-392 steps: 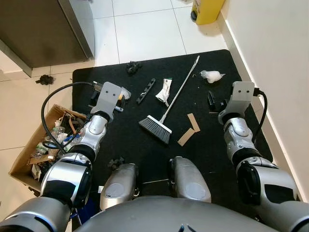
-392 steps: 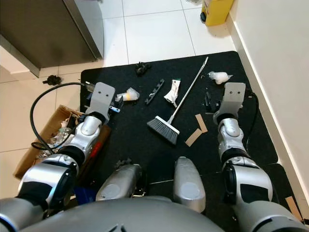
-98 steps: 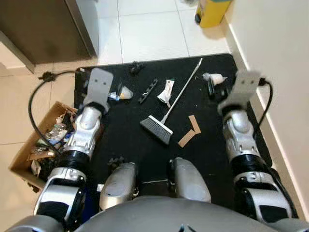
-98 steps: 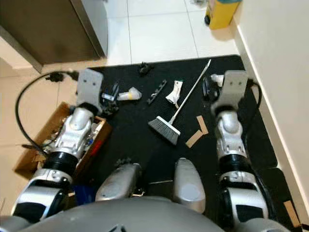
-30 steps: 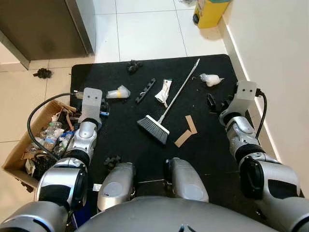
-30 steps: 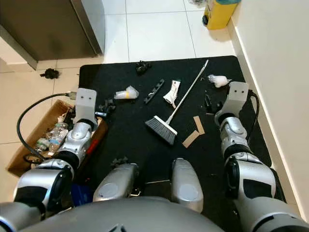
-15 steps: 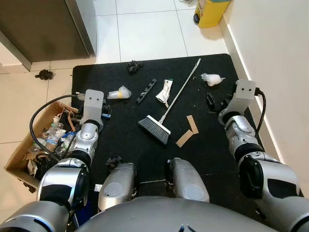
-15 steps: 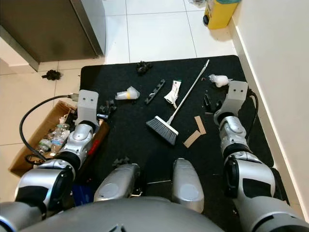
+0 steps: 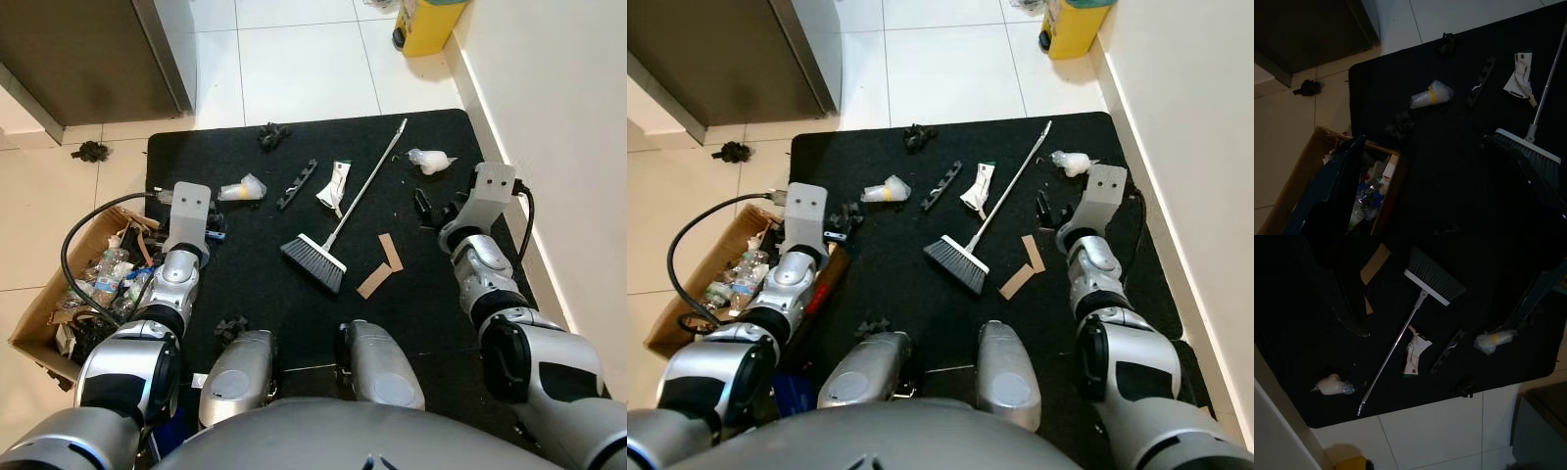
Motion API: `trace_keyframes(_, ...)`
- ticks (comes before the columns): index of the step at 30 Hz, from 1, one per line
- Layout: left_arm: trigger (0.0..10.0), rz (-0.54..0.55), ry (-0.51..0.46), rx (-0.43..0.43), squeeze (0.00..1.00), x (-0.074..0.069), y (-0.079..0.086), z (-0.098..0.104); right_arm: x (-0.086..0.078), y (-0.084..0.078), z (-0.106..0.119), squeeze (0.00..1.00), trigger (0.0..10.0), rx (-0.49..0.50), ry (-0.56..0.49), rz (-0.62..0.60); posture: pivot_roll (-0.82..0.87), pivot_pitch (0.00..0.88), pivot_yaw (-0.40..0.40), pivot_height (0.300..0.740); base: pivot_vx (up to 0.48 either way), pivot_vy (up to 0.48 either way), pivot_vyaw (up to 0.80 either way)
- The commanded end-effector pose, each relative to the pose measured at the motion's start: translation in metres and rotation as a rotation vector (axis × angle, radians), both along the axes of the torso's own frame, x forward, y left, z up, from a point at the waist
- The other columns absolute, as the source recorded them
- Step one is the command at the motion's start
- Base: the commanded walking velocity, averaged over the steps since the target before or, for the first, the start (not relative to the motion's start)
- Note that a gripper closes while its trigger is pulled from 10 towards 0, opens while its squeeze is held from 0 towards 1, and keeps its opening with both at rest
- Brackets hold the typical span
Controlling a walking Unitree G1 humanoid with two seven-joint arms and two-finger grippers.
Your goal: Sweep floor
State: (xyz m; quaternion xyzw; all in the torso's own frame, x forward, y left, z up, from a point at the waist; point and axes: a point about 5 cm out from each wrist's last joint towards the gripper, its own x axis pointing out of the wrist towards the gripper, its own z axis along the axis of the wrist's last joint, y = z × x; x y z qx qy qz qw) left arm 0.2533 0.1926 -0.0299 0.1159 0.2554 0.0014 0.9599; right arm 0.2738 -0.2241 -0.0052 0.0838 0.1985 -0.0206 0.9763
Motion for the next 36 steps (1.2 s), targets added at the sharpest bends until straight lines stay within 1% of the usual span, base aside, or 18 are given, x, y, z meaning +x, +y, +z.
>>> trace_keyframes(1,10.0,0.008,0.009,0.011,0.0,-0.002,0.008,-0.001,-0.002,0.0,-0.001,0.0,10.0,0.013,-0.001,-0.011,0.04,0.0,-0.006,0.74,0.0,0.0,0.0)
trace_keyframes(4,10.0,0.002,0.008,0.008,0.0,-0.001,0.008,0.0,0.0,0.0,0.0,0.0,10.0,0.013,-0.006,-0.012,0.01,0.0,0.005,0.74,0.0,0.0,0.0)
trace_keyframes(8,10.0,0.001,0.009,0.006,0.0,0.0,0.009,0.001,0.001,0.0,0.001,0.0,10.0,0.012,-0.011,-0.017,0.01,0.0,0.018,0.74,0.0,0.0,0.0)
trace_keyframes(36,10.0,0.011,-0.004,0.002,0.0,0.013,0.006,0.009,0.012,0.0,0.009,0.0,10.0,0.0,-0.013,-0.025,0.02,0.0,-0.001,0.74,0.0,0.0,0.0)
